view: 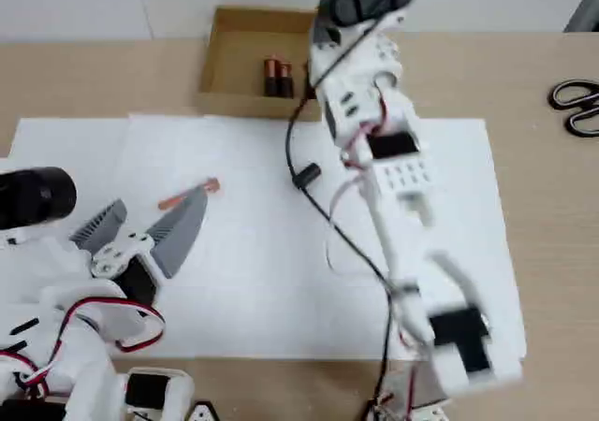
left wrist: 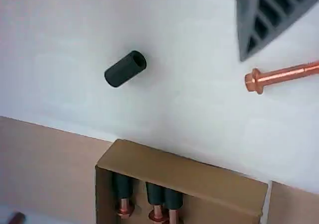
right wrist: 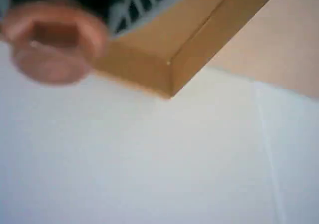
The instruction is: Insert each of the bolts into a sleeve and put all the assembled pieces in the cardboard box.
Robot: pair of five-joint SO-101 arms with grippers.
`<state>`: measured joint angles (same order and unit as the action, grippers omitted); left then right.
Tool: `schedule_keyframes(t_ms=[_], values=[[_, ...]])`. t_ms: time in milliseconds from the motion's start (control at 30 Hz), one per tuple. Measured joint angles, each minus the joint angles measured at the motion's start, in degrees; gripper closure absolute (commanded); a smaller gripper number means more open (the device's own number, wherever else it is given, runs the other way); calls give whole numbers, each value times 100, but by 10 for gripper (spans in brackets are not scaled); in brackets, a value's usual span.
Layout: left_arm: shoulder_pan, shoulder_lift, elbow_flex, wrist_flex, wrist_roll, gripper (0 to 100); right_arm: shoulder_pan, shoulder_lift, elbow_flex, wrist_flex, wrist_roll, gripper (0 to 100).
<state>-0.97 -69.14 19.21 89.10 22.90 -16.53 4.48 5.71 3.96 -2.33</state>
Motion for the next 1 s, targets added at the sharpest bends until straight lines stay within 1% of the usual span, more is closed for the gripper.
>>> schedule_keyframes(t_ms=[100, 233, 367, 467, 667, 733, 867, 933, 1000], values=[[0, -123, 273, -141, 0, 679, -18, 1257, -958, -255, 0, 995], [-18, -158, 519, -185, 0, 679, -44, 2840, -2268, -290, 0, 995], [-273, -167, 536, -193, 0, 679, -105, 4237, -3437, -290, 0, 995], [-378, -167, 536, -220, 0, 679, -141, 5046, -4149, -255, 0, 991], [-404, -167, 563, -220, 0, 679, -141, 6057, -5292, 290, 0, 986], [-404, -167, 563, -220, 0, 679, -141, 6242, -5609, 440, 0, 940], [-404, -167, 563, -220, 0, 679, -141, 6479, -6057, 862, 0, 795], [-404, -167, 563, -220, 0, 679, -141, 6532, -6242, 1108, 0, 770], [-404, -167, 563, -220, 0, 679, -149, 6532, -6409, 1284, 0, 775]])
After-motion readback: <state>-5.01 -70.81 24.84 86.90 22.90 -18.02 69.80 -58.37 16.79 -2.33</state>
